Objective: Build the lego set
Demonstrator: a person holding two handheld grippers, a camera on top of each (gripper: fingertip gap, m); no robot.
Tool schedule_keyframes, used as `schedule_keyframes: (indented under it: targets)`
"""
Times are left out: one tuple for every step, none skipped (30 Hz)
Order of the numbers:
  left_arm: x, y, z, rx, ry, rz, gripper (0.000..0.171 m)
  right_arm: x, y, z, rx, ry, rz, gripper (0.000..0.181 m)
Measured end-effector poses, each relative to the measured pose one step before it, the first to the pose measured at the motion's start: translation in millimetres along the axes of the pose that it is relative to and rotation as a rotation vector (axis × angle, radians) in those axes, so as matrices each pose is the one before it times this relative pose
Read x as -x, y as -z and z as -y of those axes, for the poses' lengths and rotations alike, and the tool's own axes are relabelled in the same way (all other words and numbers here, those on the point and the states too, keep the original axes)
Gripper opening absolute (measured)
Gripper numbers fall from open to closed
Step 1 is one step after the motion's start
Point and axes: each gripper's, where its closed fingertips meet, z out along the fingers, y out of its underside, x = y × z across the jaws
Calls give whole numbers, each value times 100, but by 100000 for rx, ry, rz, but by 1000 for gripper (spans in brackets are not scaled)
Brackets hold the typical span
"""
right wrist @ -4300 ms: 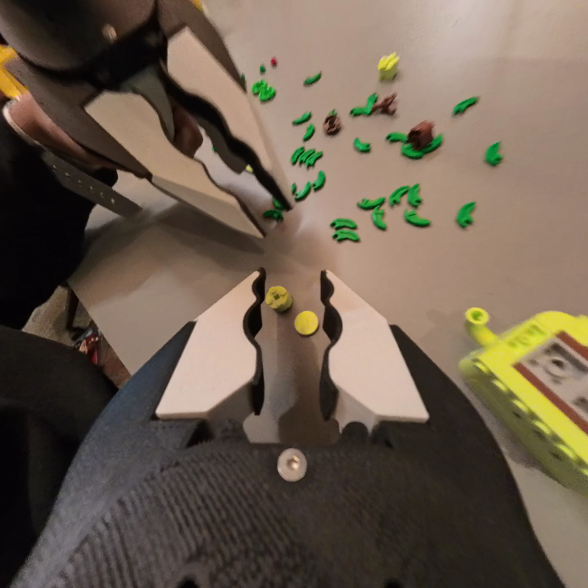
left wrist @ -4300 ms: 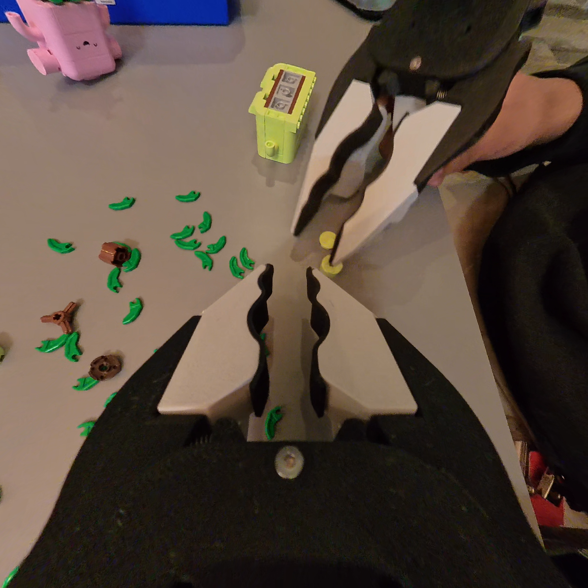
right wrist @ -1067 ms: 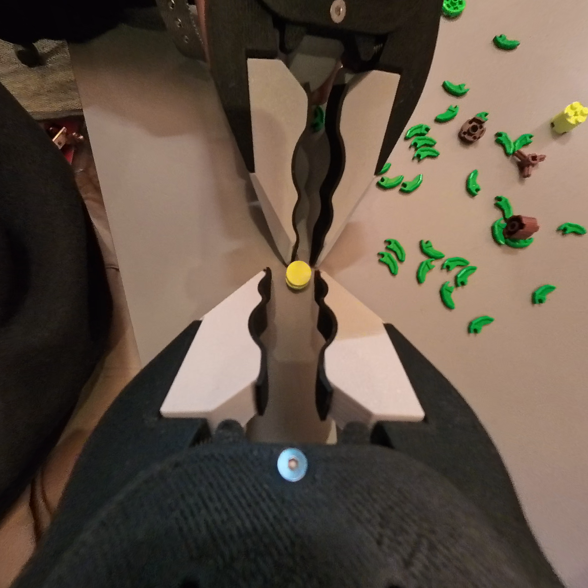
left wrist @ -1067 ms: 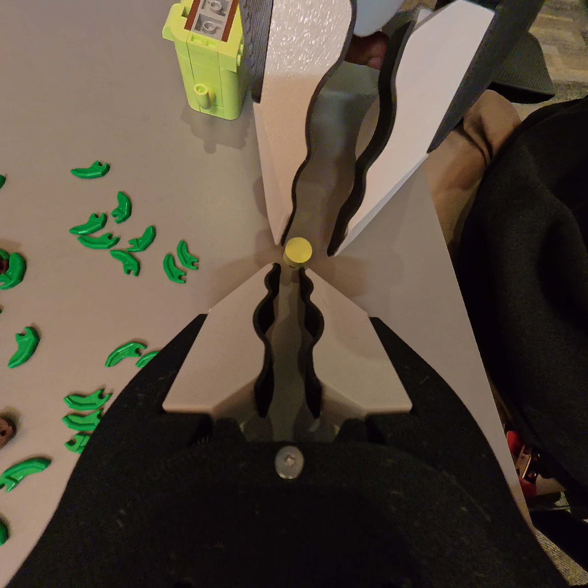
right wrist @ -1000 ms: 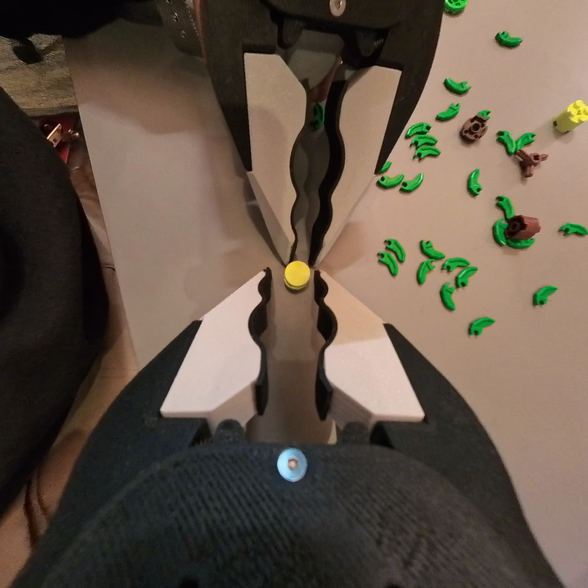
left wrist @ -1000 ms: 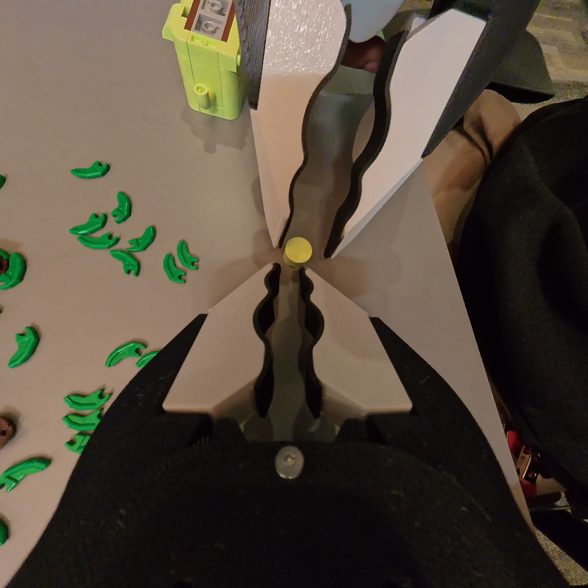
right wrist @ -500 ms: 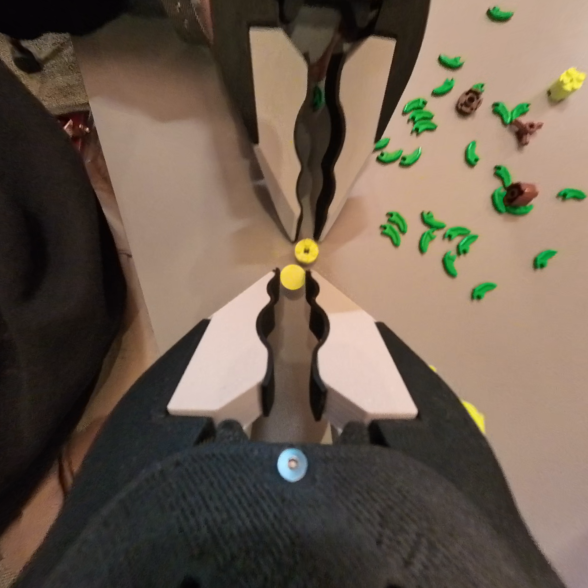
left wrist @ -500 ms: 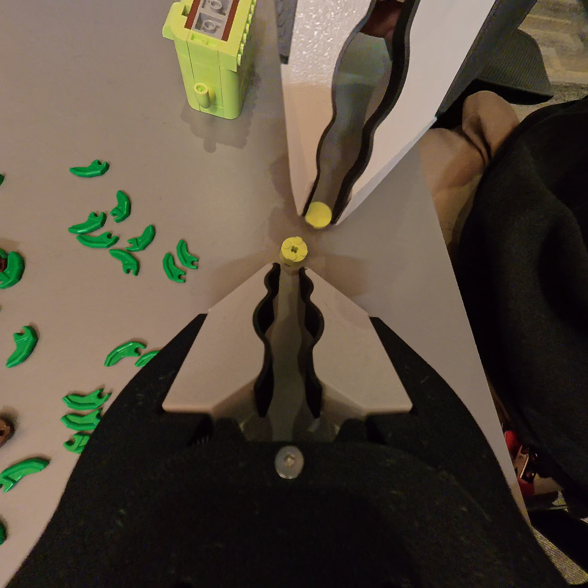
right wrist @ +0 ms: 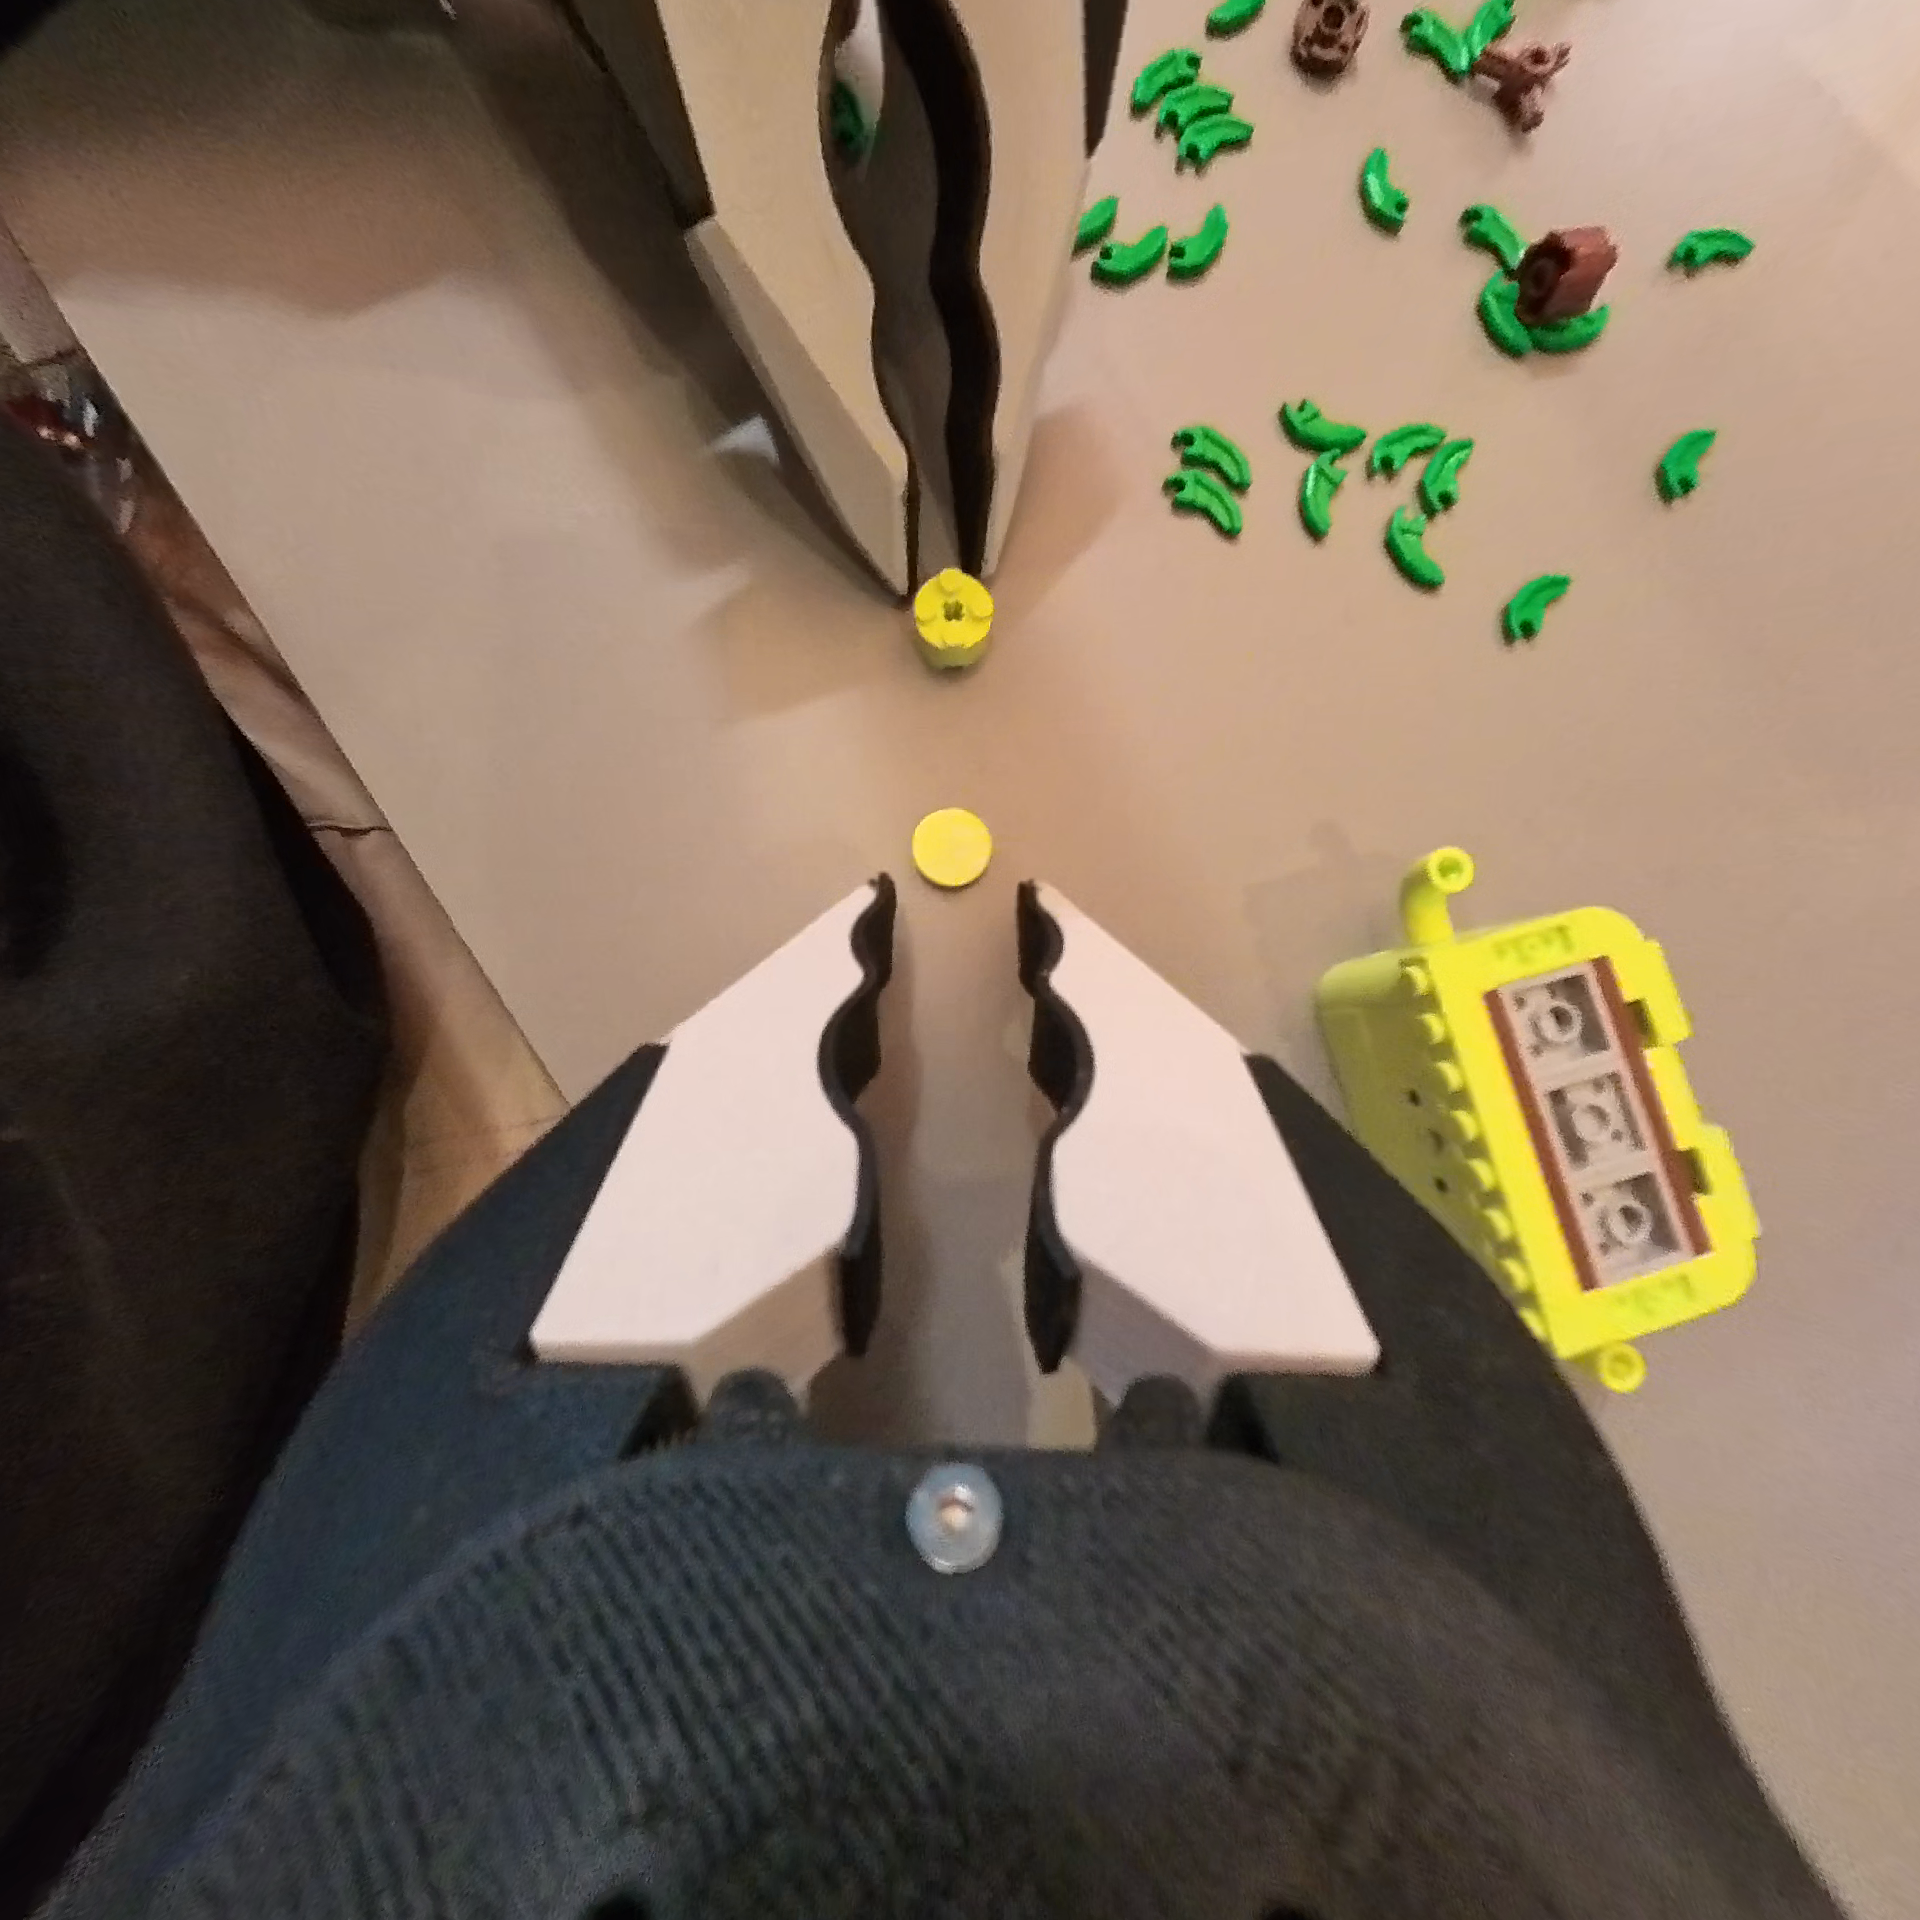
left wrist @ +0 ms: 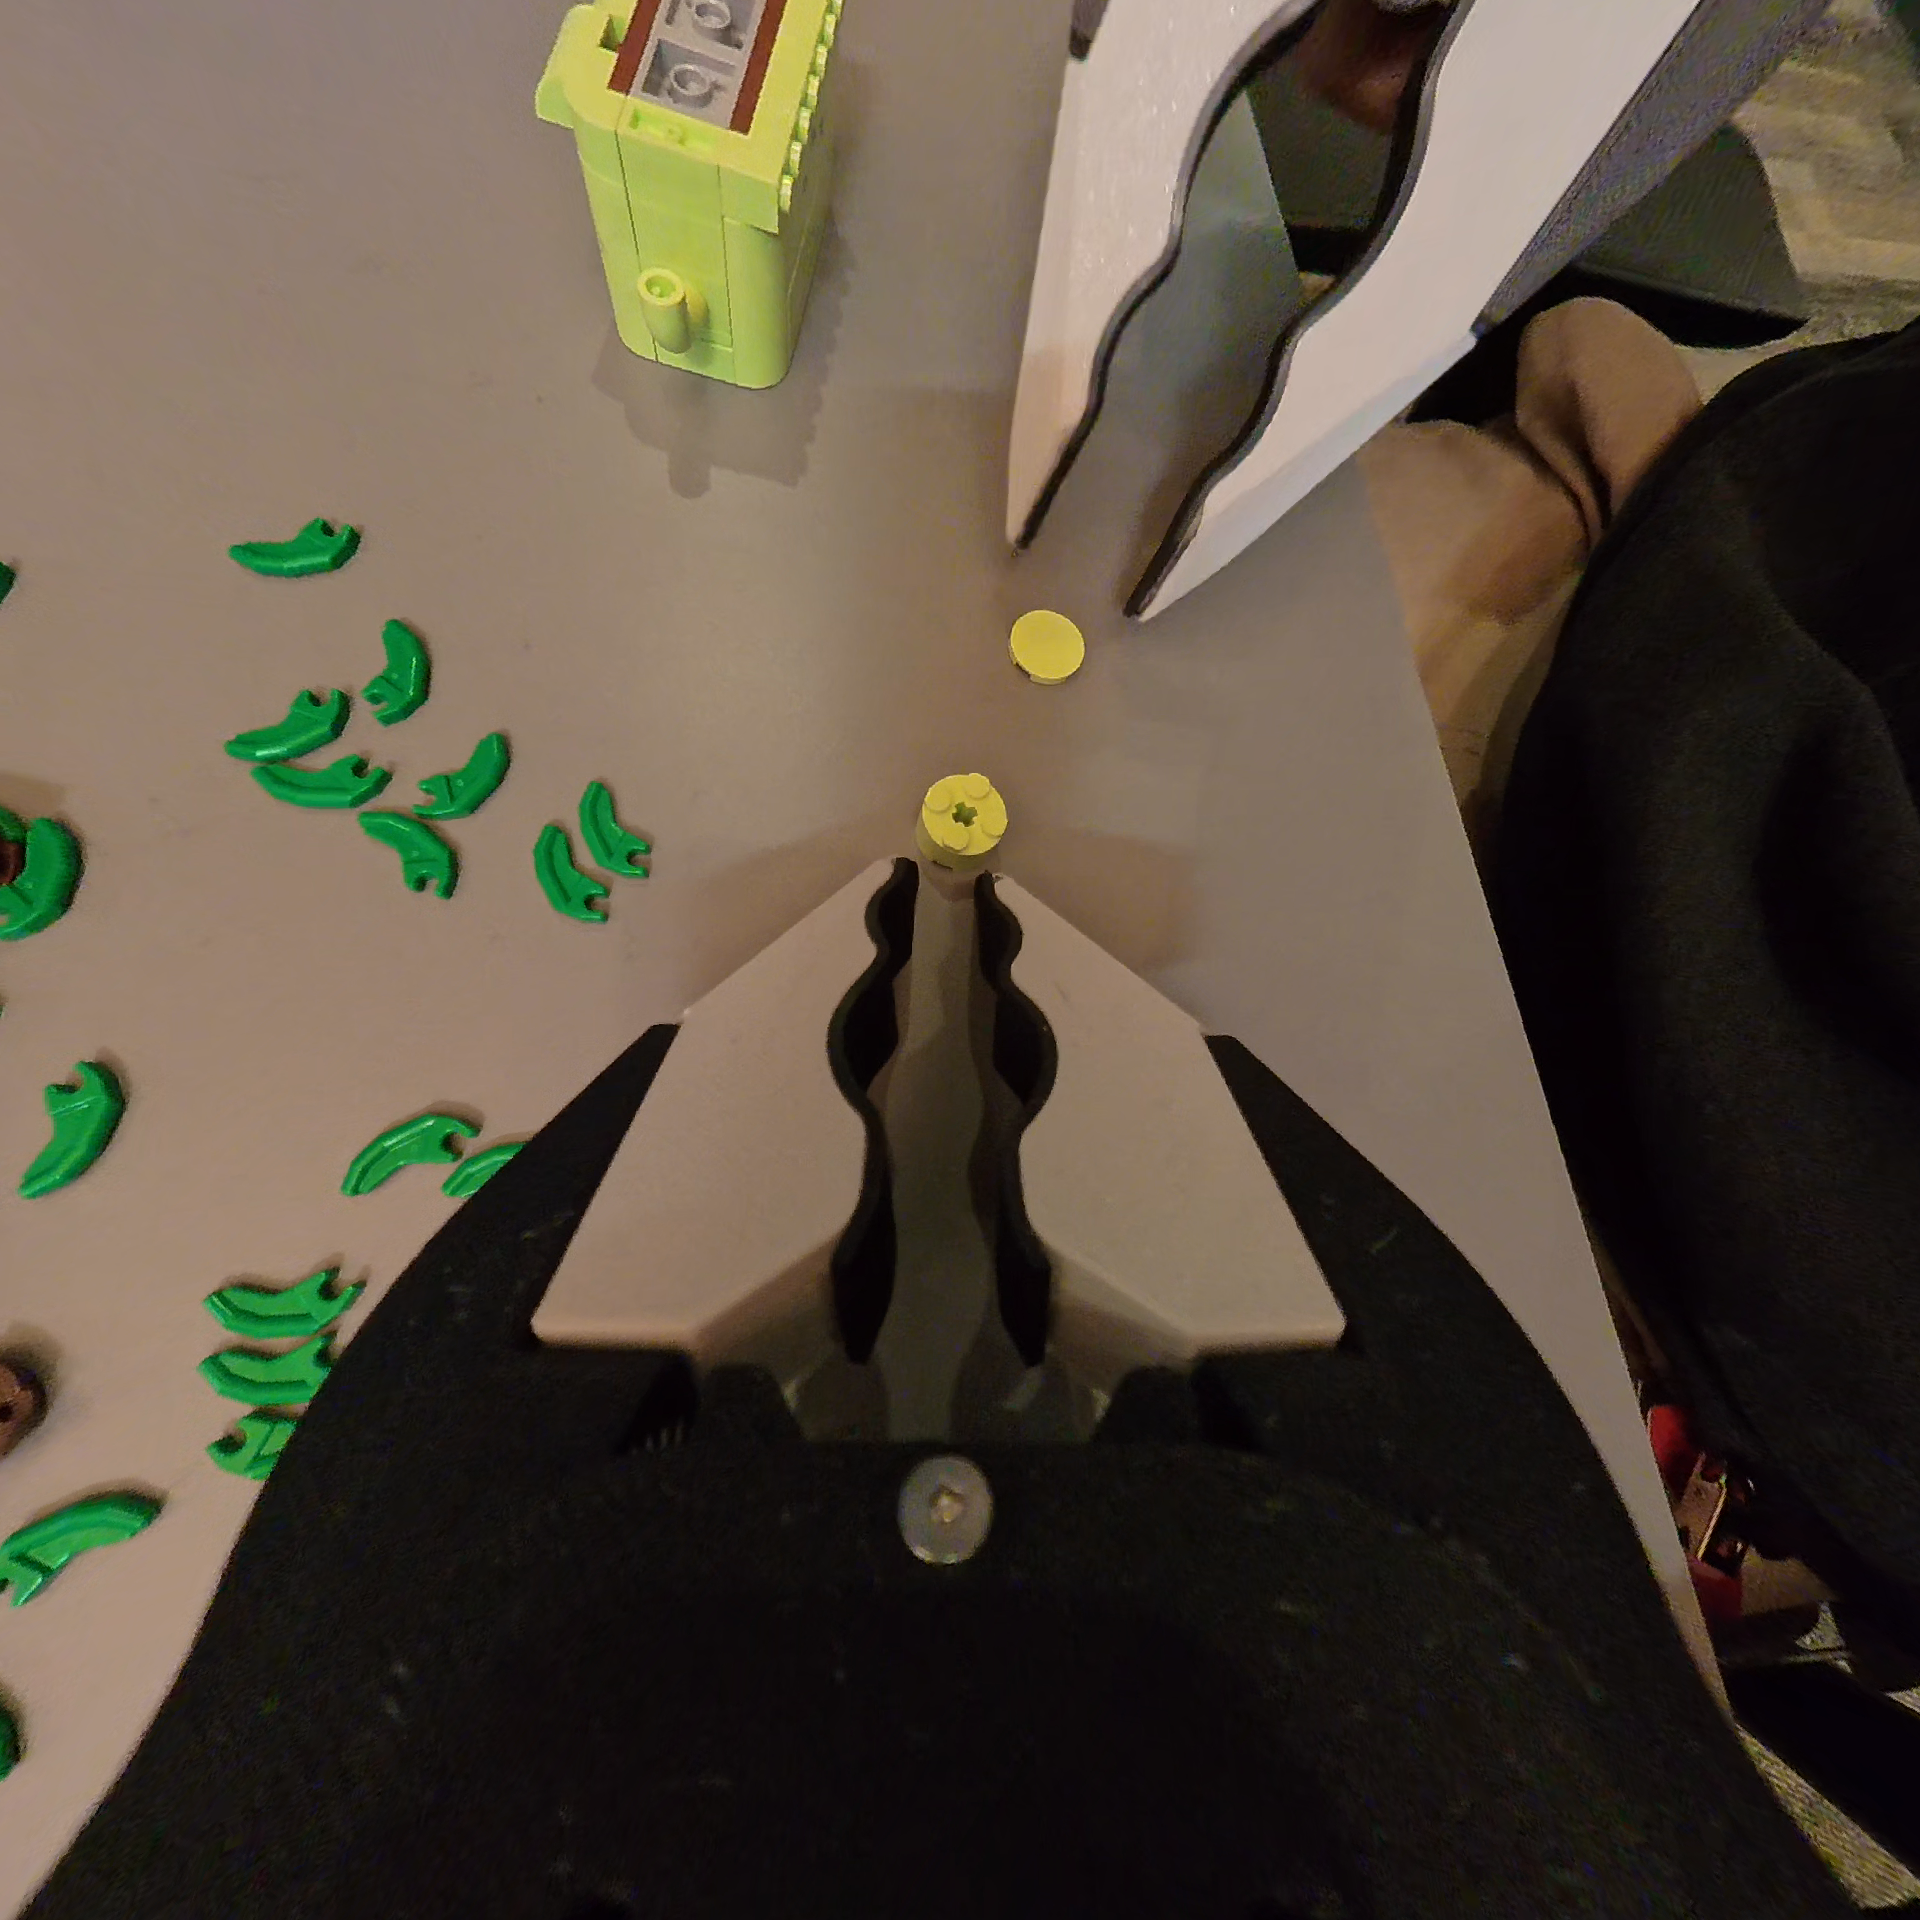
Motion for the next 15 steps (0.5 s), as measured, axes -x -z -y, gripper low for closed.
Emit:
schedule_keyframes:
  targets:
    - [-1,-4,1,6,-51,29,10,39,-186,-197,724,-151,-485,19]
    - [-2,9,0,10,-57,63,10,71,-181,-151,591,25,190,15]
    - [4,-5,-6,28,-166,165,10,83,-172,-54,304,-73,685,12]
    - [-5,-4,-3,47,-250,295,10,6,-97,106,-371,-364,563,11]
    - [-14,-5,-7,5,-128,151,10,-114,-78,145,-386,-354,22,11]
    - [-13,1,-3,-13,47,22,10,-193,-112,59,281,39,-504,11]
    - [2,1,6,-18,108,-92,10,-195,-88,81,211,317,-517,12]
    - [-5,8,-2,-10,108,-106,11,-178,-62,104,88,319,-581,12]
    - [2,-9,-1,-7,66,-60,11,-219,-55,47,446,414,-986,13]
    - [-3,6,9,-10,7,-5,11,-202,-17,58,289,431,-1077,13]
    - [-5,-1,2,-14,20,-26,11,41,17,80,40,564,312,13]
    - [5,8,-2,-7,68,-57,11,192,56,161,-244,350,1124,14]
    - [-5,-9,0,-14,96,-96,11,108,77,183,-301,78,552,16]
    - [4,6,4,-18,131,-129,11,85,60,168,-238,95,432,17]
    - [-1,5,5,-22,152,-148,11,45,0,147,23,-108,296,18]
